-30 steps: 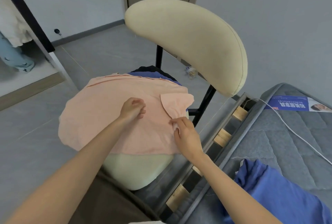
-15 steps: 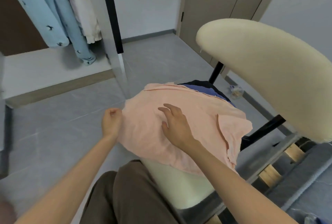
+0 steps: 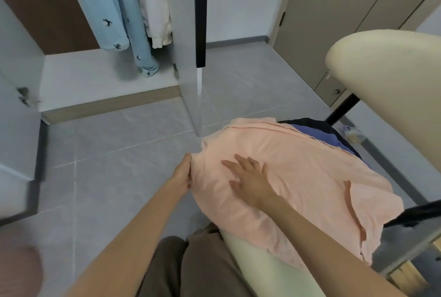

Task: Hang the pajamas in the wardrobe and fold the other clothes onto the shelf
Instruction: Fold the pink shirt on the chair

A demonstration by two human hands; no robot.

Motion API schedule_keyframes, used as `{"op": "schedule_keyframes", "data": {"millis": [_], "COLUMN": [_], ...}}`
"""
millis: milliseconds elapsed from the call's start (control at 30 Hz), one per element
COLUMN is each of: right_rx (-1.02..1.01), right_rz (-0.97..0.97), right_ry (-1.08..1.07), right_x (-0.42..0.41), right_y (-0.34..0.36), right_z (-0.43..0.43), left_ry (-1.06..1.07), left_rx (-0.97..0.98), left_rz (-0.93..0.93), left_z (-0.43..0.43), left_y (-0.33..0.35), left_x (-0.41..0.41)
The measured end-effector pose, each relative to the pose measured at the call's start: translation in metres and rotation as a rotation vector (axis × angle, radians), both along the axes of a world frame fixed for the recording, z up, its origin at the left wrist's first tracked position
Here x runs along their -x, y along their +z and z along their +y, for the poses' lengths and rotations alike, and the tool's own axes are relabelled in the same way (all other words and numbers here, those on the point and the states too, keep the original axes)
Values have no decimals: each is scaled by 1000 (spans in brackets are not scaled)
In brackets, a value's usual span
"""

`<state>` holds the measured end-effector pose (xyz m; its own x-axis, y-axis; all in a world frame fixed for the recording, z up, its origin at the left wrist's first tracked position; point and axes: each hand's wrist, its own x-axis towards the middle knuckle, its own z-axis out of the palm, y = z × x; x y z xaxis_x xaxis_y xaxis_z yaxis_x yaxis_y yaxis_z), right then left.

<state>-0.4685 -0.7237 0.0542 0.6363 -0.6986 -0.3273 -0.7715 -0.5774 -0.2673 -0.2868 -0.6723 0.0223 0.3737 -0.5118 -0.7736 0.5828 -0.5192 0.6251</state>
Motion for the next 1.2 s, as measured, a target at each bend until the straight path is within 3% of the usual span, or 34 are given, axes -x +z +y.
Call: {"op": "schedule_keyframes", "data": {"millis": [167, 567, 733, 833, 967, 1067, 1200], "right_rx": [-7, 14, 18, 23, 12, 8, 31], "right_rz": [-12, 29, 31, 32, 25, 20, 16], "right_ry": [0, 45, 63, 74, 75, 71, 77], "right_x": [0, 2, 4, 6, 6, 5, 5], "right_y": [0, 3, 3, 3, 3, 2, -1], "right_z": [-6, -8, -8, -9, -10, -11, -10], "left_ry": [47, -66, -165, -89, 218, 331, 277], "left_rx": [179, 225, 149, 173, 396, 510, 374], "left_rz": [300, 88, 242, 263, 296, 220, 133], "left_z": [-14, -29, -43, -52, -57, -50, -42], "left_y": [1, 20, 39, 42, 41, 34, 19], "left_x": [-5, -23, -26, -25, -27, -32, -28]}}
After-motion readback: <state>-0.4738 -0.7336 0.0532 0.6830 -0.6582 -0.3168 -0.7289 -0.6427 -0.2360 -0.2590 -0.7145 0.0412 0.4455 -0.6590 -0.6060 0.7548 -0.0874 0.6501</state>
